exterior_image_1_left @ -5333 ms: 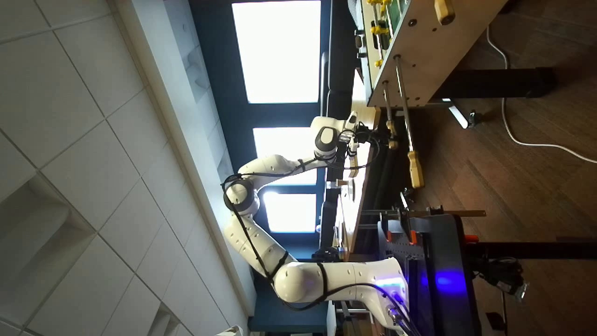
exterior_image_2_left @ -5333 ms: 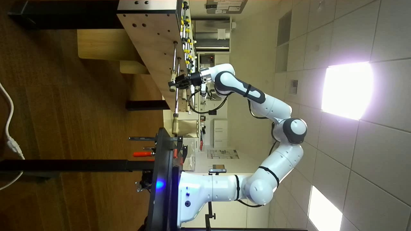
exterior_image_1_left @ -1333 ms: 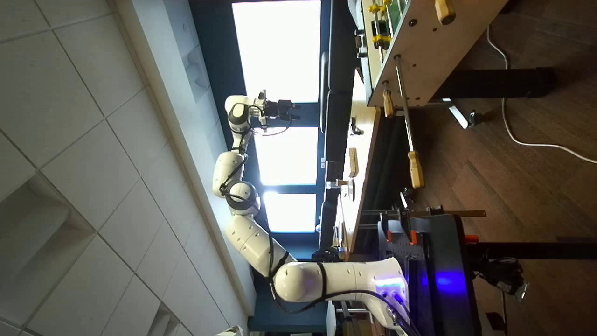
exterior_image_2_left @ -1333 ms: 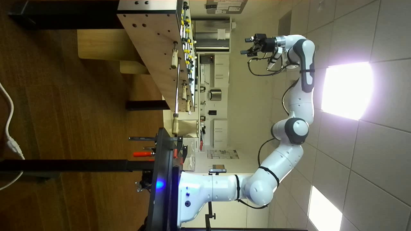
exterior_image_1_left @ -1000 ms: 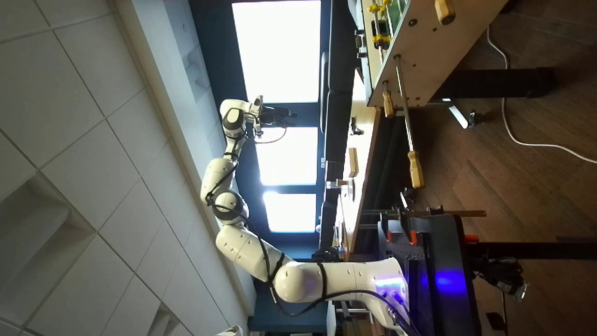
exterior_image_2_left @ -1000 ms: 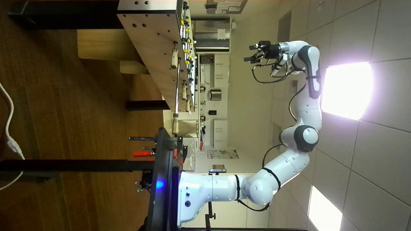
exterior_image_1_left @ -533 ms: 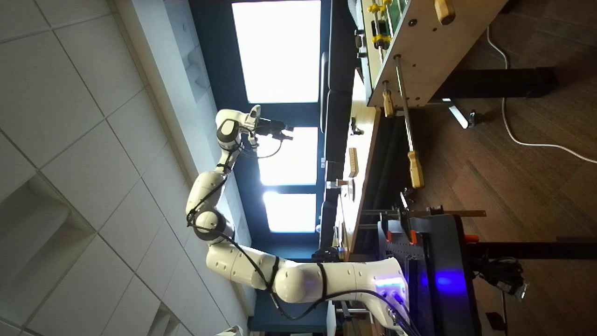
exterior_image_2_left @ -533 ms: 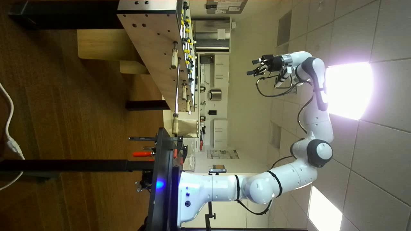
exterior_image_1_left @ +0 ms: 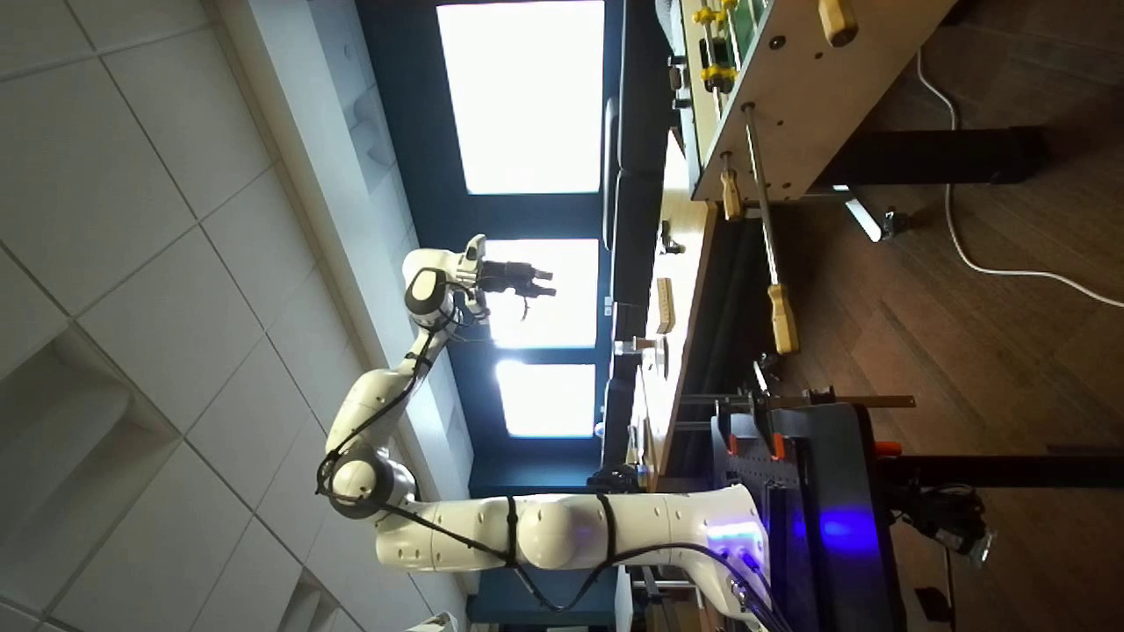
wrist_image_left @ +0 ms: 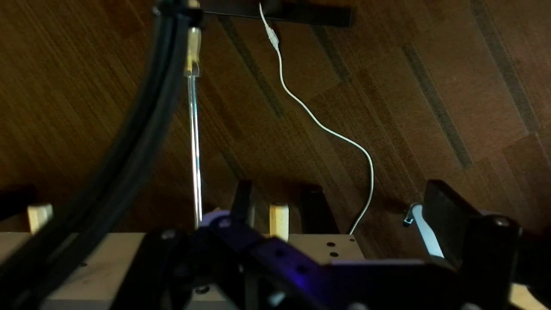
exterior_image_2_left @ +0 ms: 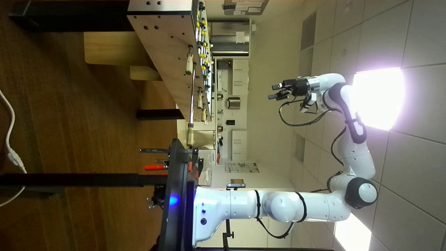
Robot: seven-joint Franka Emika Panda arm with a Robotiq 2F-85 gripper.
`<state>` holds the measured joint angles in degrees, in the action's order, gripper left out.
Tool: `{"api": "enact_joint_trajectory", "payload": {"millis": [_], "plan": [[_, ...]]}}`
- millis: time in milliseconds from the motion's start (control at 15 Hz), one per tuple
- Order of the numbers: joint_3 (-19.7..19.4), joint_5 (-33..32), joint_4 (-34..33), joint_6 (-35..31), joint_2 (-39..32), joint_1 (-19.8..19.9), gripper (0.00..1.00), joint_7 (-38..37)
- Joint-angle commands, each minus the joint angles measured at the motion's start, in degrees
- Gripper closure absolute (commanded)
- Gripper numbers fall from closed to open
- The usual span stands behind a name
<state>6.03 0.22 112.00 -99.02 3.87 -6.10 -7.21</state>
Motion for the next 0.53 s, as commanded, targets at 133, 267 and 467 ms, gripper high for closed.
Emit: {"api": "enact_joint_trajectory", "payload": {"millis": [133, 267, 467], "plan": [[-0.15, 2.16, 22.08, -6.16, 19.76, 0.16, 0.00, -0.24], [-0.83, 4.38, 29.22, -7.56, 25.66, 0.08, 0.00, 1.09], [-2.28, 7.01, 39.63, -9.43, 34.31, -0.06, 0.00, 3.81]]}}
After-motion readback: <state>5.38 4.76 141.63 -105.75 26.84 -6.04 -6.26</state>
